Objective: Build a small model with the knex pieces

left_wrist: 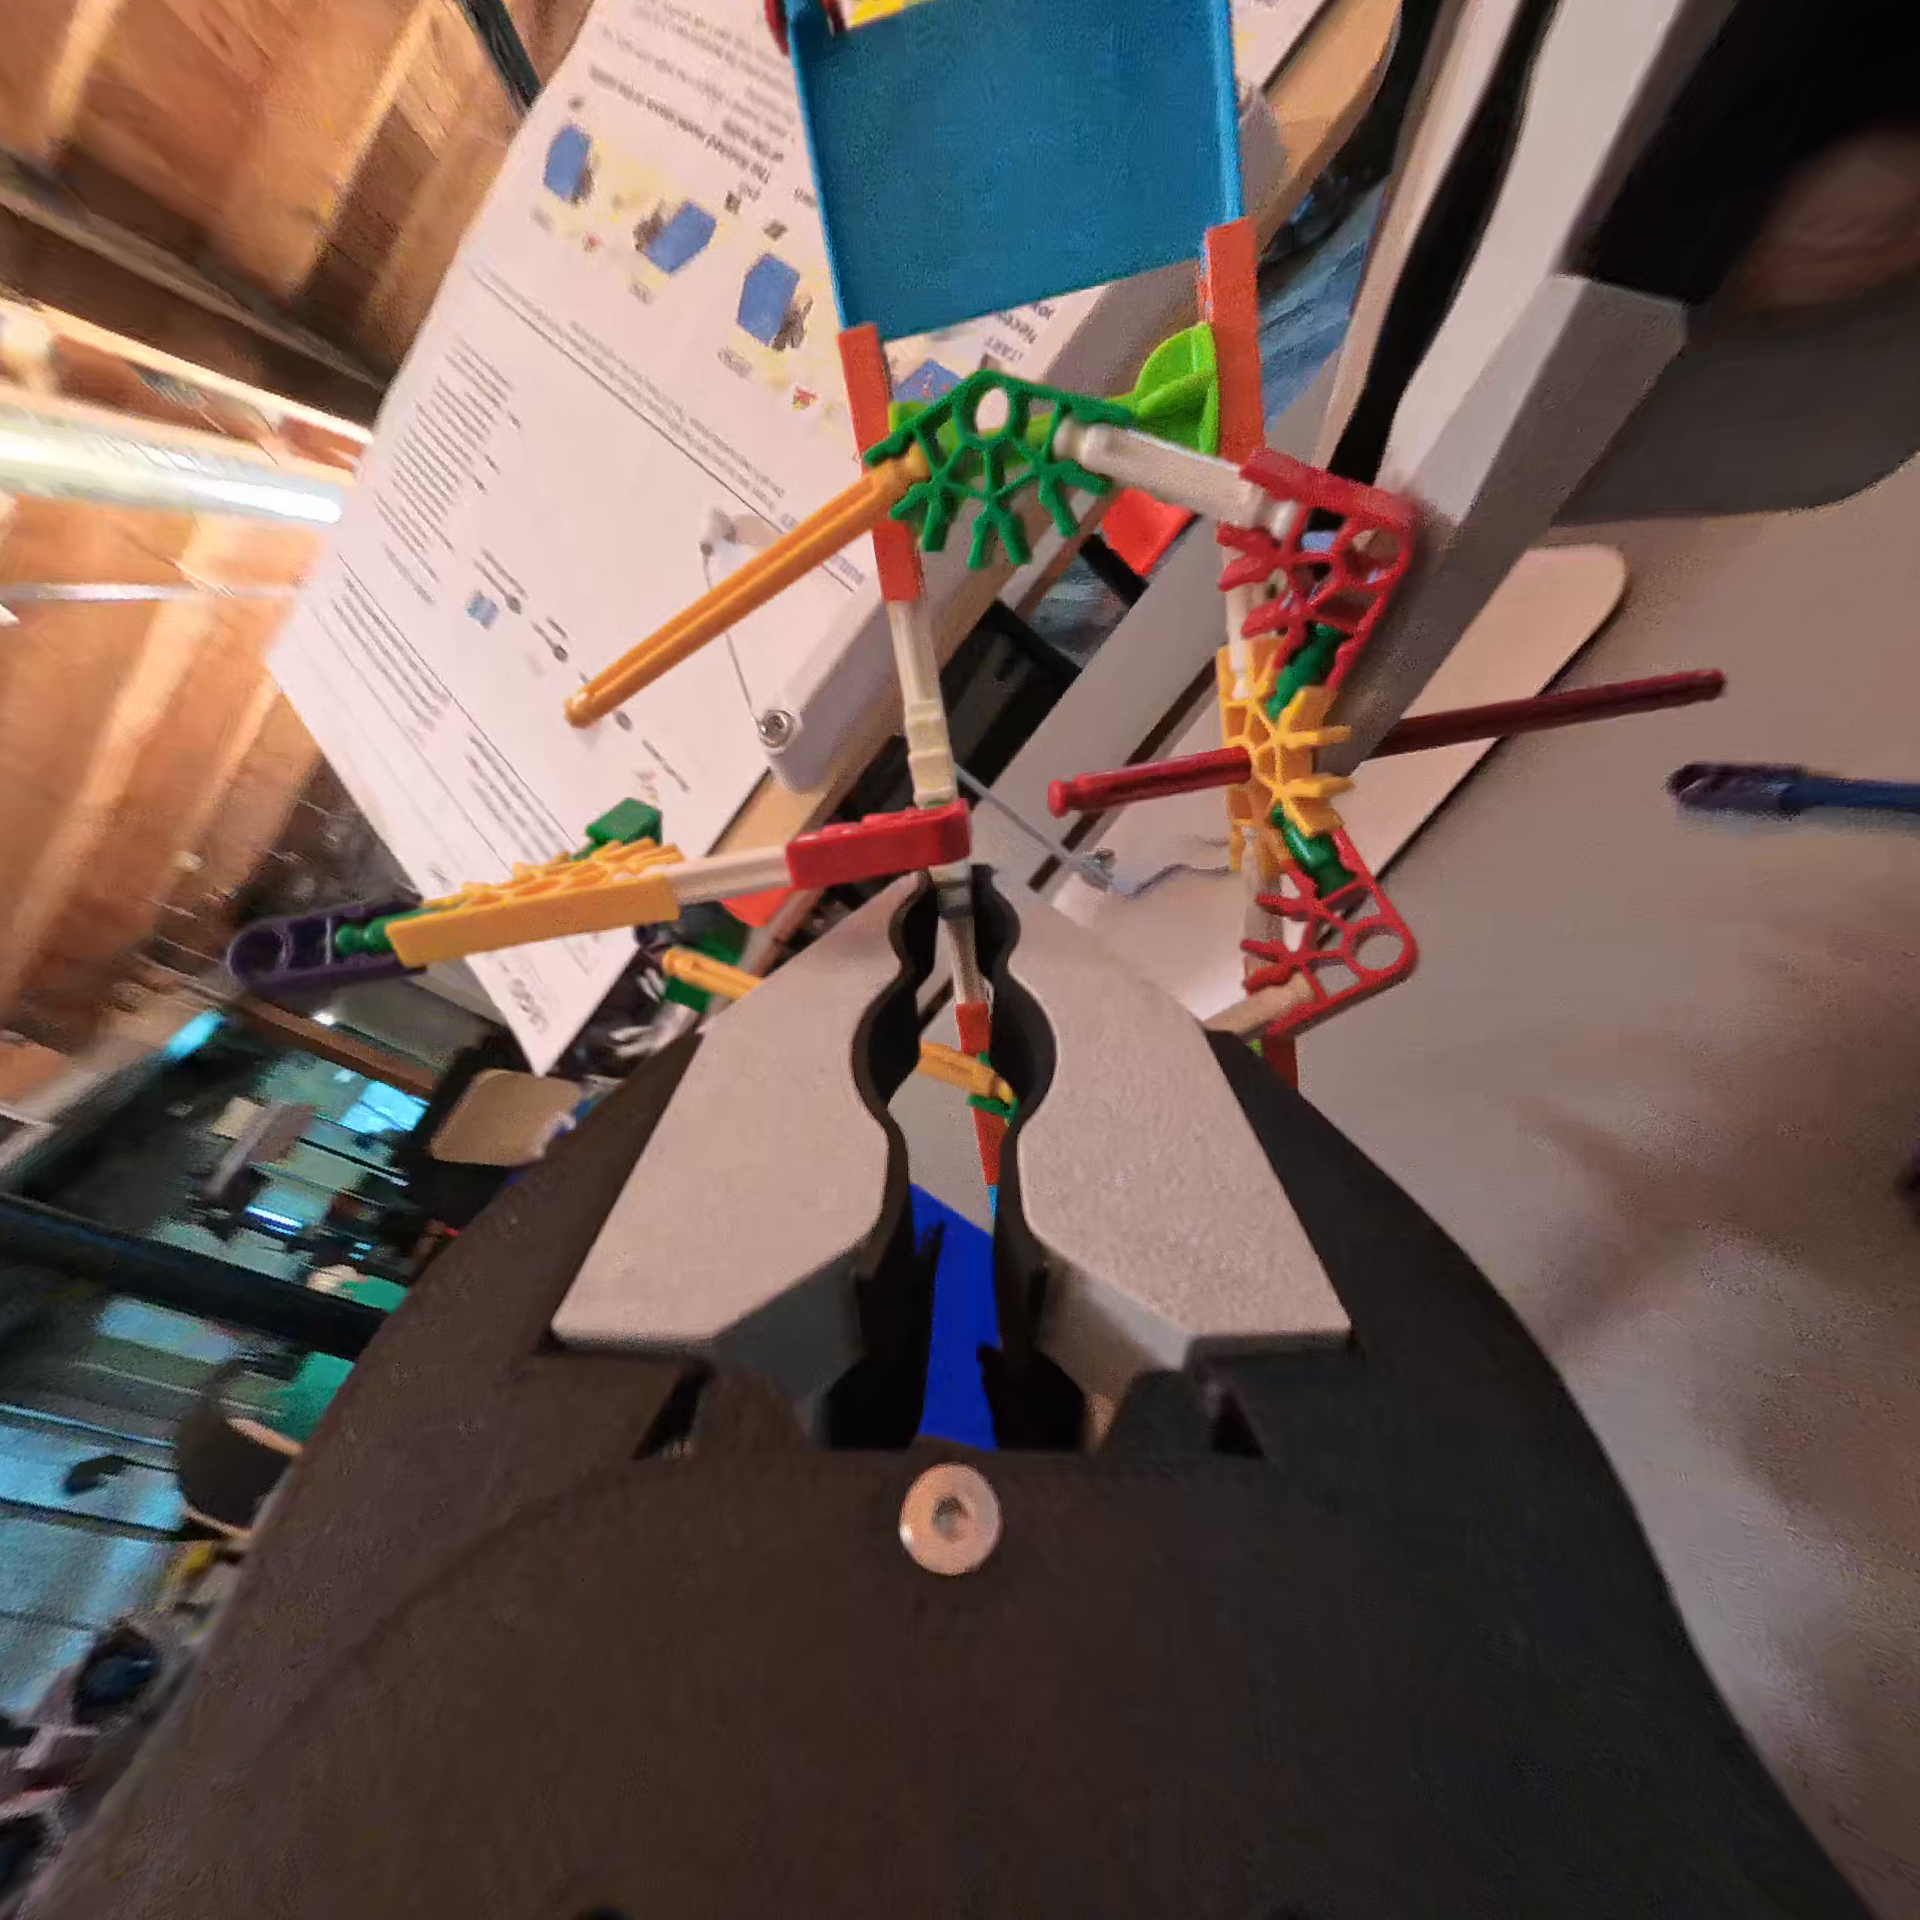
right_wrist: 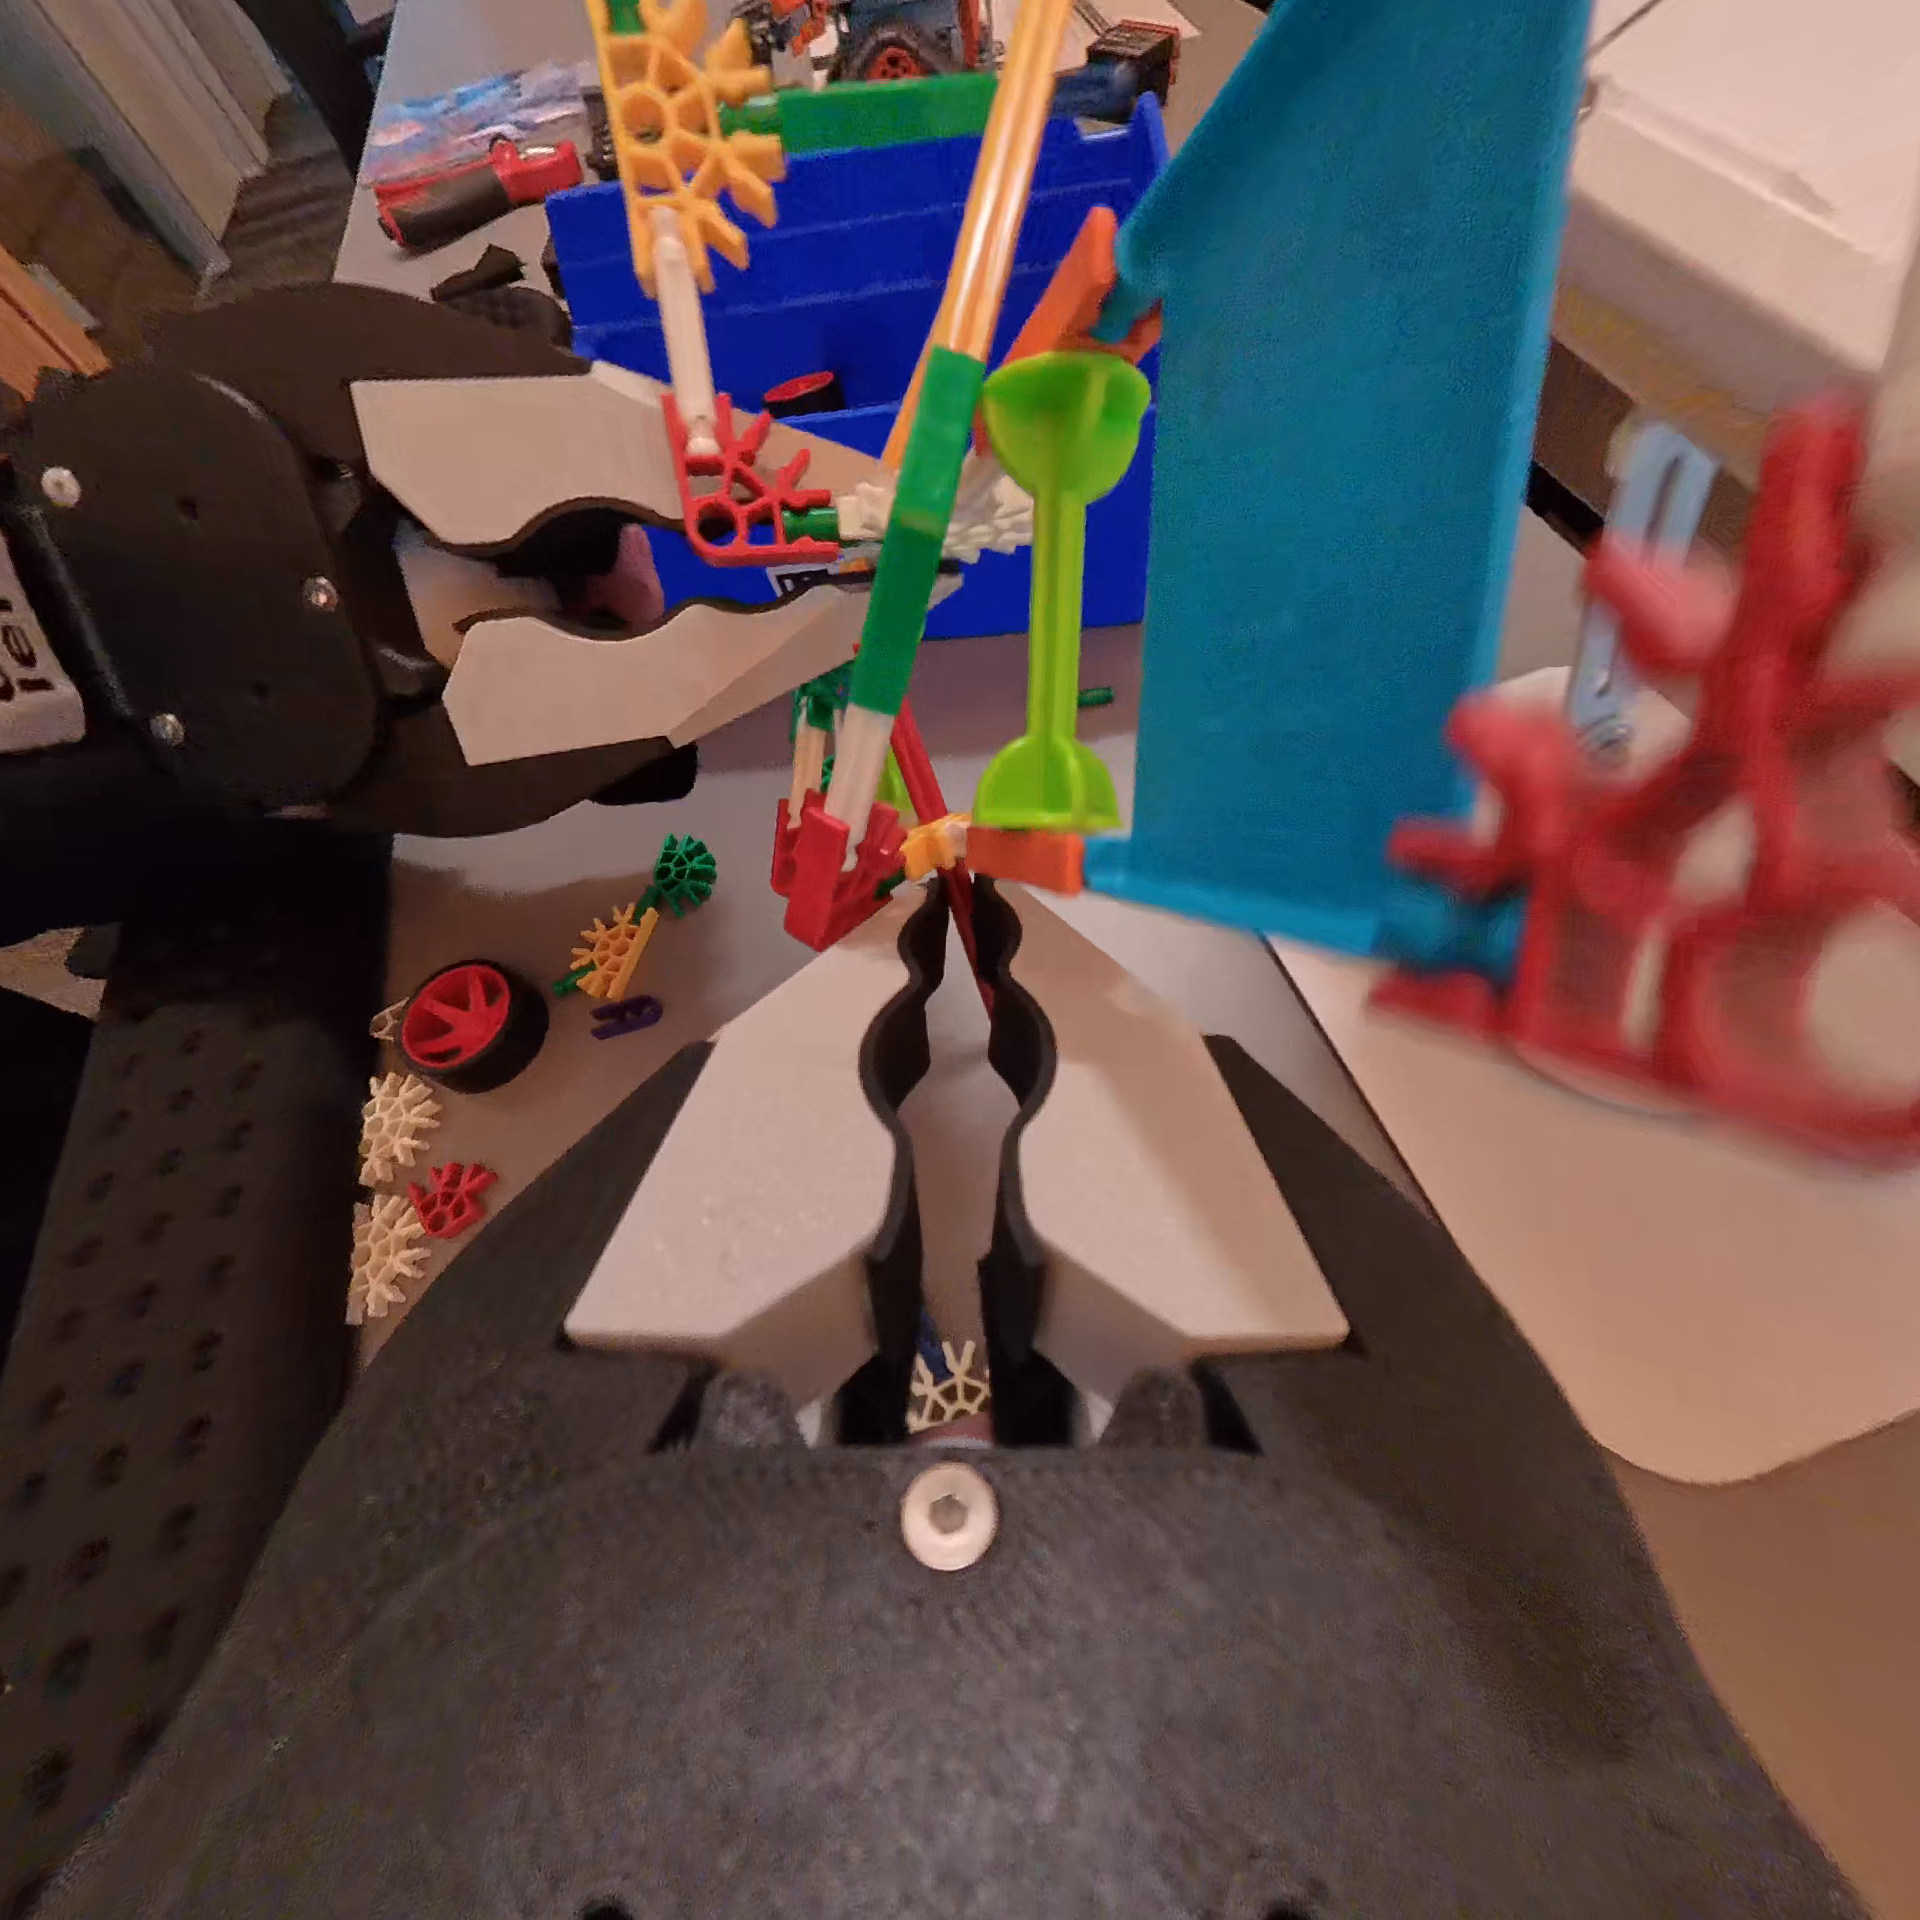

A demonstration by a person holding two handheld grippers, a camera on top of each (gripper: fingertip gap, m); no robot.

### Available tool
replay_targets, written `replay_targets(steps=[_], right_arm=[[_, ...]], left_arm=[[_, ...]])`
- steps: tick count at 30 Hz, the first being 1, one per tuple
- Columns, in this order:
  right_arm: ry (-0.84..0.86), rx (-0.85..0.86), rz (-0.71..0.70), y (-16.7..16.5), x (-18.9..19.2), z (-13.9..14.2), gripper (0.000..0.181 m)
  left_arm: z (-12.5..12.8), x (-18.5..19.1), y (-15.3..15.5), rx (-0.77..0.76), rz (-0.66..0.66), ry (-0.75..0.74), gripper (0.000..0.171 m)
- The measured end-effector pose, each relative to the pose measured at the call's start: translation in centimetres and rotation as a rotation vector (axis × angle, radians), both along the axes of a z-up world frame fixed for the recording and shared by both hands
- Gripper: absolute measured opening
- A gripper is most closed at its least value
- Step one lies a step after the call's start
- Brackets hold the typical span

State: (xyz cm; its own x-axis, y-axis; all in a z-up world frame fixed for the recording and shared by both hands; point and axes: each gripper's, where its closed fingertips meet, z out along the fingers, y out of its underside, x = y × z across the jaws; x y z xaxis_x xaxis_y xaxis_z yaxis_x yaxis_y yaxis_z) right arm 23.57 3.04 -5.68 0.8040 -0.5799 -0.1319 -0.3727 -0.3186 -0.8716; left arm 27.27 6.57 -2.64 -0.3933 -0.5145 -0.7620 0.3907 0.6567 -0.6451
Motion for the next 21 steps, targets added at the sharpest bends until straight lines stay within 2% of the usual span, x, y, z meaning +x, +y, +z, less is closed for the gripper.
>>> replay_targets(steps=[3,6,13,17,21], right_arm=[[0.003,0.022,0.019,0.6,0.1,-0.6,0.001],[0.0,0.074,0.05,1.0,0.2,-1.1,0.002],[0.021,0.154,0.037,1.6,1.1,-2.4,0.005],[0.078,0.121,0.044,1.5,1.0,-4.2,0.006],[0.094,0.037,0.043,0.7,1.1,-5.5,0.011]], left_arm=[[-0.3,0.4,0.1,-0.052,-0.025,0.086,0.004],[-1.1,0.9,0.3,-0.012,-0.024,0.084,0.004],[-0.7,1.1,0.4,0.081,-0.007,-0.043,0.004],[-1.2,0.7,-0.1,0.136,-0.017,-0.093,0.004],[-2.1,0.9,-0.2,0.142,-0.021,-0.07,0.003]])
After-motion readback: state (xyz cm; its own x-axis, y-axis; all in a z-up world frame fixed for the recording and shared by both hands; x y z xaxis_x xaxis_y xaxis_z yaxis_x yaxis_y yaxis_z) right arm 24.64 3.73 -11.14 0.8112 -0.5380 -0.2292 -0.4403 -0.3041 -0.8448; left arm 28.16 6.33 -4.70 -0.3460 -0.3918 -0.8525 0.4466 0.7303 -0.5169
